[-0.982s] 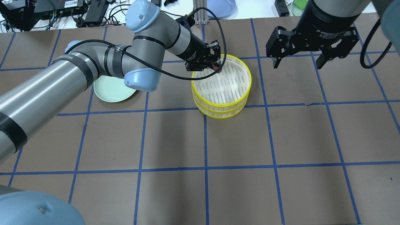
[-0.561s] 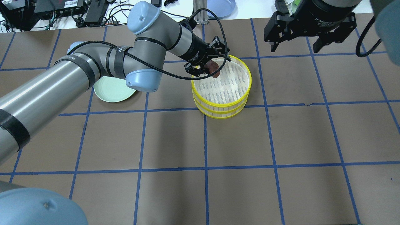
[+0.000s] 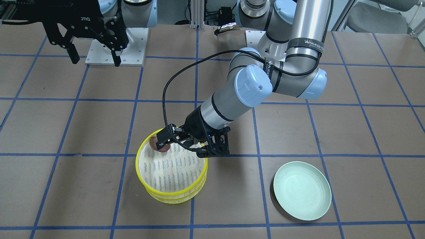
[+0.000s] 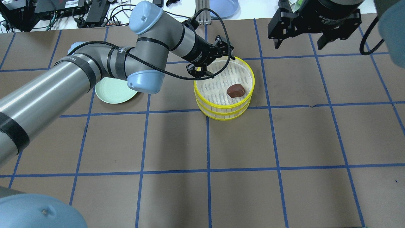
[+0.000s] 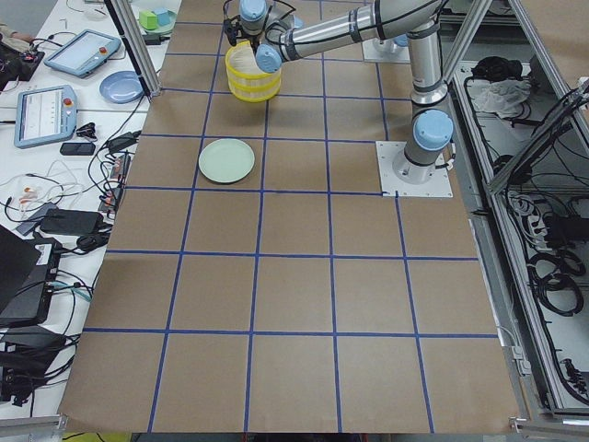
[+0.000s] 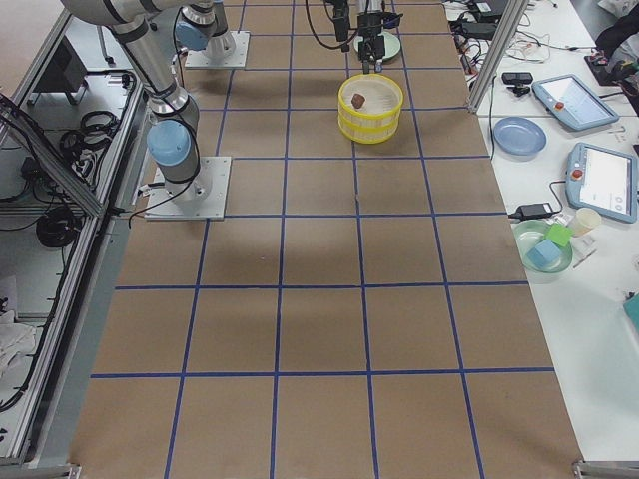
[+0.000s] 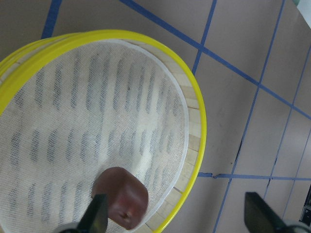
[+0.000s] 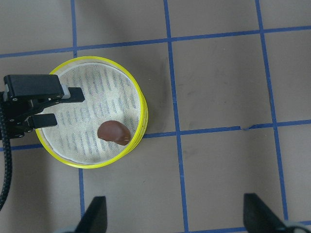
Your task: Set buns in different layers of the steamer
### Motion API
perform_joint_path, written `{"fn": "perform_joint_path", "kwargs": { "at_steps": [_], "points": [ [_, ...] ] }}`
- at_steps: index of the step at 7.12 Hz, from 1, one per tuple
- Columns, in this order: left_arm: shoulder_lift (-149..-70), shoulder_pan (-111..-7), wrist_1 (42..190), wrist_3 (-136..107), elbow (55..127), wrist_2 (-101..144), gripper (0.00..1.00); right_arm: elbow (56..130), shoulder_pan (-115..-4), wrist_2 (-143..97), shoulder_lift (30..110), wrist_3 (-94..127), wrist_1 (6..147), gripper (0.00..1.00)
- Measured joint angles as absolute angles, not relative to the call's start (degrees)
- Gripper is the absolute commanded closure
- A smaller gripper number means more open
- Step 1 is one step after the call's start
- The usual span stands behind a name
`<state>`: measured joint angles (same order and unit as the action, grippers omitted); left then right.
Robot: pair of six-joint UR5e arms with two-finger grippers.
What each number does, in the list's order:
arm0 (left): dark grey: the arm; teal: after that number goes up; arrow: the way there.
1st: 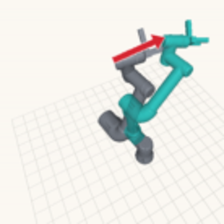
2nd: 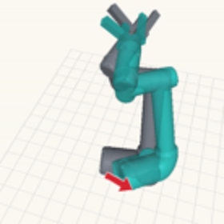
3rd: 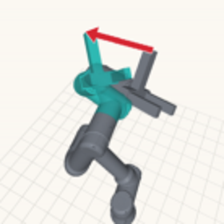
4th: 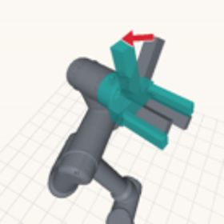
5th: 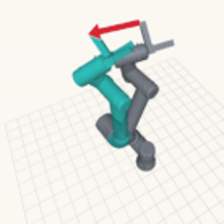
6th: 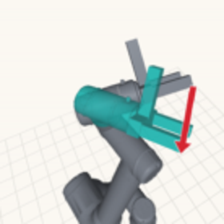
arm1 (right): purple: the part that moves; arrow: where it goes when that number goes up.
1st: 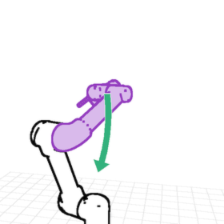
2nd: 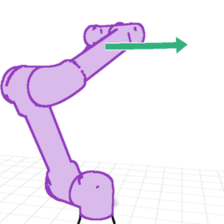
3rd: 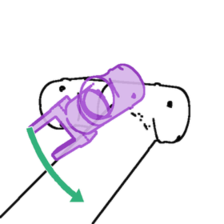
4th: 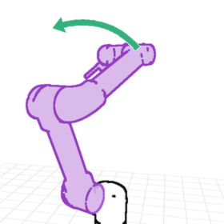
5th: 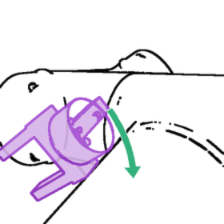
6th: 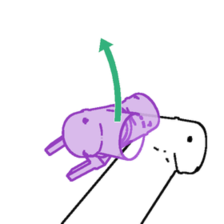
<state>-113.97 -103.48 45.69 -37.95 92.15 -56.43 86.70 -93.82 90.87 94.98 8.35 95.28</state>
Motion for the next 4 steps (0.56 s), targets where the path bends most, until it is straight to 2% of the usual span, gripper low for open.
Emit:
{"fn": "perform_joint_path", "kwargs": {
  "at_steps": [4],
  "points": [
    [-109.0, -99.8, 58.5, -12.9, 91.1, -70.9, 0.0, 89.5, -90.0, 91.2, 94.4, 8.1, 95.3, 0.0]
  ]
}}
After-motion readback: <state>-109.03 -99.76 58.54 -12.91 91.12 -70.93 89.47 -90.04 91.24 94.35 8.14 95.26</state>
